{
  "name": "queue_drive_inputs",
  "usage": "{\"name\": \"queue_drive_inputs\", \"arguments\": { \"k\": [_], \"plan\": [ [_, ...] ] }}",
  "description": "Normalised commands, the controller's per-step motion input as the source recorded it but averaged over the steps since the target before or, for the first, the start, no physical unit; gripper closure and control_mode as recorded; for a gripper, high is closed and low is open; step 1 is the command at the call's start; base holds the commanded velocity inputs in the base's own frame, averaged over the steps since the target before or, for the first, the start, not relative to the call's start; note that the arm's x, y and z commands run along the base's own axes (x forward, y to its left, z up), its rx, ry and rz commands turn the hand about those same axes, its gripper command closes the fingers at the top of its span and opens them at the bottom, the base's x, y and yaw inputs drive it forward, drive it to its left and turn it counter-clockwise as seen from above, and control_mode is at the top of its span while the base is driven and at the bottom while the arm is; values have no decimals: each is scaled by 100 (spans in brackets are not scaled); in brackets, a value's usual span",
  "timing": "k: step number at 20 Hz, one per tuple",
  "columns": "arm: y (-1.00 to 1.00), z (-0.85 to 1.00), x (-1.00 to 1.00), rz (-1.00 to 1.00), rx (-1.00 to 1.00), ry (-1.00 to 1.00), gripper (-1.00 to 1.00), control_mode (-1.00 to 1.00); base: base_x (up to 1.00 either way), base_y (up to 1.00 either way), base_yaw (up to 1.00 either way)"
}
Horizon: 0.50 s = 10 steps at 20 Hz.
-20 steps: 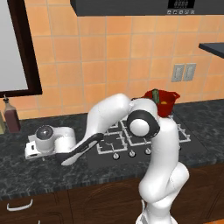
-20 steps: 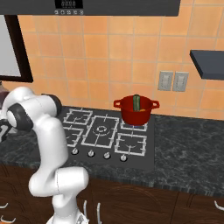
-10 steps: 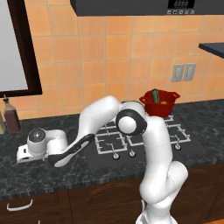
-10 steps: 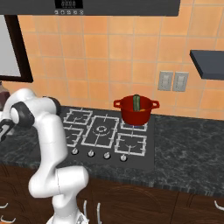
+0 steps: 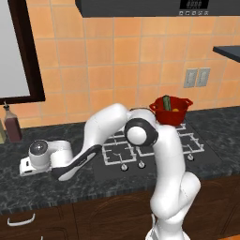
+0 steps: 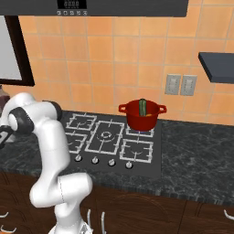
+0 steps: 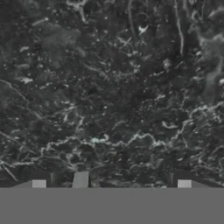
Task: Put the cucumber and lemon in the pot. Retrieve the spatula and lightly stir the vegetables in the pot.
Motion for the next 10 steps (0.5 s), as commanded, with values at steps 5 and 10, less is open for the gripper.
{"name": "queue_drive_inputs", "arguments": {
  "k": [5,10],
  "plan": [
    [-26,0,0,0,0,-1,-100,-100,0,0,0],
    [-2,-1,14,0,0,-1,-100,-100,0,0,0]
  ]
}}
